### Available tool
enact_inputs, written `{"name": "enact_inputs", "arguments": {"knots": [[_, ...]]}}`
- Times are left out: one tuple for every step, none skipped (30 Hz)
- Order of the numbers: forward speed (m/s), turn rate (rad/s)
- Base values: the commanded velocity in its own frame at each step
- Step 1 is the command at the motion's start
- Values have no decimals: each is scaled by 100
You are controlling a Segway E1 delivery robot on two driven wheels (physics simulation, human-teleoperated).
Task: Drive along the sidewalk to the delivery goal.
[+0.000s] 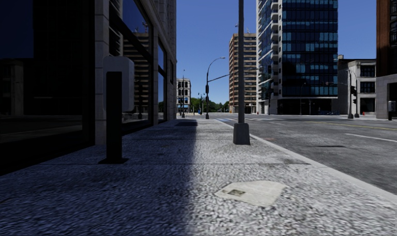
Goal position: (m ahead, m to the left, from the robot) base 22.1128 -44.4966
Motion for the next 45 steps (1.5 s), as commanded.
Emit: {"name": "enact_inputs", "arguments": {"knots": [[180, 0], [180, 0], [180, 0], [180, 0], [180, 0], [180, 0], [180, 0], [180, 0], [180, 0], [180, 0], [180, 0], [180, 0], [180, 0], [180, 0], [180, 0], [180, 0], [180, 0], [180, 0], [180, 0], [180, 0], [180, 0], [180, 0], [180, 0], [180, 0], [180, 0], [180, 0], [180, 0], [180, 0], [180, 0], [180, 0], [180, 0], [180, 0], [181, 0], [185, 0], [194, 0], [194, 0], [200, 0], [200, 0], [200, 0], [200, 0], [200, 0], [200, 0], [200, 0], [200, 0], [200, 0]]}}
